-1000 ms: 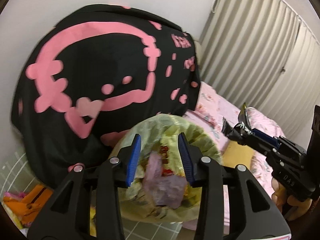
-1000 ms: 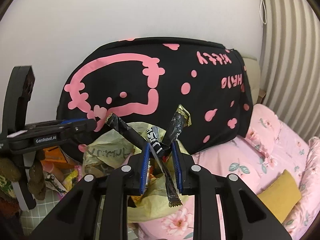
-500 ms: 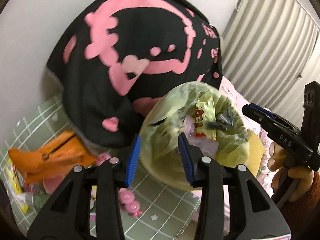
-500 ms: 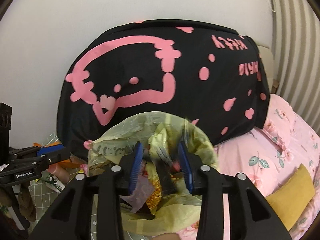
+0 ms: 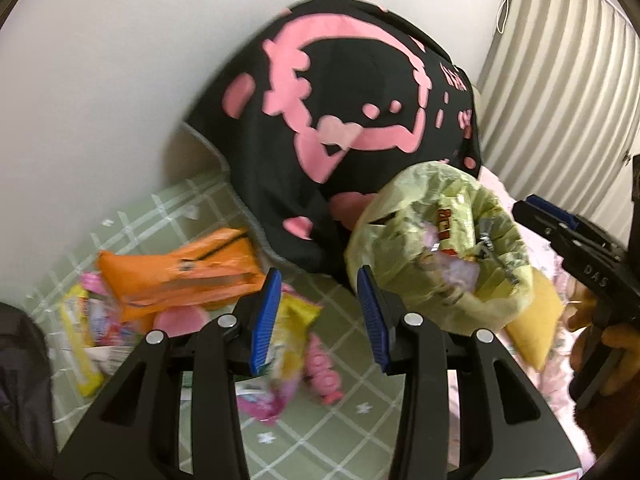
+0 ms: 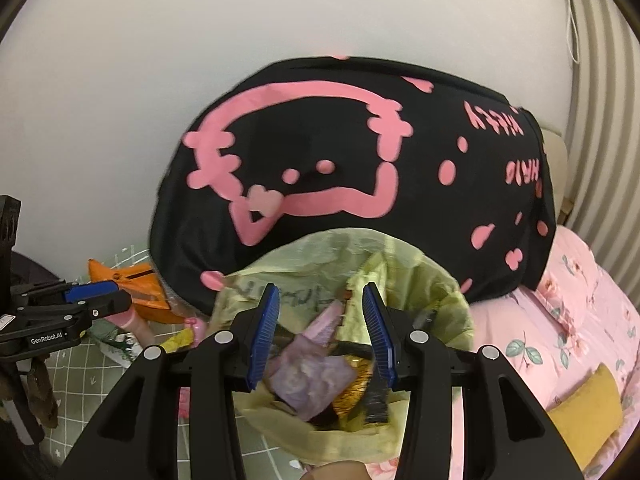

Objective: Collect trash
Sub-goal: 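Move both open tools back over the table toward the milk carton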

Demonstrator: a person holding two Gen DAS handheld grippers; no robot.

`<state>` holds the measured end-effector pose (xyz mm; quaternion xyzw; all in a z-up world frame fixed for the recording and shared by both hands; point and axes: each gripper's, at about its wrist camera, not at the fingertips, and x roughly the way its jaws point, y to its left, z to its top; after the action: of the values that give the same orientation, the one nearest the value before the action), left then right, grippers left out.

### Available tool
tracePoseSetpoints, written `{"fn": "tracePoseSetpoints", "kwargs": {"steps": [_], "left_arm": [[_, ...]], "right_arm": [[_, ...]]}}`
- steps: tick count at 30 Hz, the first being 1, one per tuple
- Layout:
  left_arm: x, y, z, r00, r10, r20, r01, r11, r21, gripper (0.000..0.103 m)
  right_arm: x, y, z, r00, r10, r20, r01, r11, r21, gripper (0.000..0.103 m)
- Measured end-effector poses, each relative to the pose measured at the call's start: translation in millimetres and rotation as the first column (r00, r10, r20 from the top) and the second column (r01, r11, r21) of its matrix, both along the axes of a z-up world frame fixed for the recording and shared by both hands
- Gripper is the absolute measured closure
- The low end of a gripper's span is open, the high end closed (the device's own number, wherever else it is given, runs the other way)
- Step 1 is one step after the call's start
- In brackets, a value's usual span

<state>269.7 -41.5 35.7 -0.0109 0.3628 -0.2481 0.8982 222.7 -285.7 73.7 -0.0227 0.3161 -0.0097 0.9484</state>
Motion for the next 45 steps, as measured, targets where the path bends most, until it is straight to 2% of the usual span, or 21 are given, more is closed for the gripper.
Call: {"fn": "tracePoseSetpoints", "kwargs": {"steps": [4,7,13,19,21,22,25,27,29,31,33,37,41,45], "left_arm": [[-20,27,5,0.991,0.058,0.121,-0.061,0.998,0.023,0.065],[-28,47,0,0.984,0.097,0.149,-0.104,0.994,0.043,0.059],[-43,98,-24,0.967,0.237,0.098,-0.241,0.97,0.039,0.059],[-70,152,-49,0.922,0.386,0.034,-0.386,0.922,0.024,0.057],[-80,167,-57,0.905,0.425,0.016,-0.426,0.904,0.032,0.056],[-85,172,-60,0.898,0.439,0.008,-0.439,0.898,0.031,0.056],[-102,190,-68,0.874,0.486,-0.028,-0.486,0.874,0.014,0.056],[-111,195,-72,0.863,0.503,-0.04,-0.503,0.864,0.026,0.056],[-119,197,-72,0.863,0.503,-0.04,-0.501,0.864,0.044,0.056],[-125,196,-71,0.867,0.496,-0.036,-0.494,0.868,0.057,0.056],[-128,194,-69,0.875,0.484,-0.03,-0.481,0.874,0.064,0.056],[-126,189,-63,0.89,0.456,-0.022,-0.455,0.889,0.053,0.056],[-122,186,-66,0.898,0.439,-0.037,-0.437,0.898,0.04,0.056],[-115,188,-74,0.894,0.441,-0.077,-0.44,0.898,0.023,0.056]], "right_arm": [[-12,27,-5,0.997,0.07,0.037,-0.071,0.997,0.014,0.062],[-20,51,-17,0.99,0.133,0.048,-0.134,0.991,0.011,0.062],[-26,96,-46,0.973,0.231,0.013,-0.231,0.972,0.033,0.062],[-35,121,-70,0.954,0.297,-0.048,-0.288,0.948,0.136,0.06],[-33,128,-76,0.945,0.321,-0.07,-0.308,0.94,0.149,0.057],[-32,133,-80,0.934,0.346,-0.082,-0.33,0.93,0.162,0.049],[-28,149,-83,0.899,0.431,-0.085,-0.413,0.895,0.167,0.048],[-20,171,-83,0.862,0.498,-0.096,-0.491,0.867,0.084,0.048],[-11,191,-83,0.828,0.551,-0.1,-0.553,0.833,0.011,0.048],[4,208,-85,0.798,0.589,-0.126,-0.596,0.803,-0.021,0.048],[25,219,-91,0.784,0.603,-0.145,-0.615,0.787,-0.052,0.048],[56,228,-109,0.763,0.605,-0.23,-0.632,0.772,-0.065,0.048],[64,231,-130,0.74,0.581,-0.339,-0.634,0.771,-0.065,0.048],[52,227,-128,0.737,0.586,-0.335,-0.636,0.77,-0.05,0.059]]}}
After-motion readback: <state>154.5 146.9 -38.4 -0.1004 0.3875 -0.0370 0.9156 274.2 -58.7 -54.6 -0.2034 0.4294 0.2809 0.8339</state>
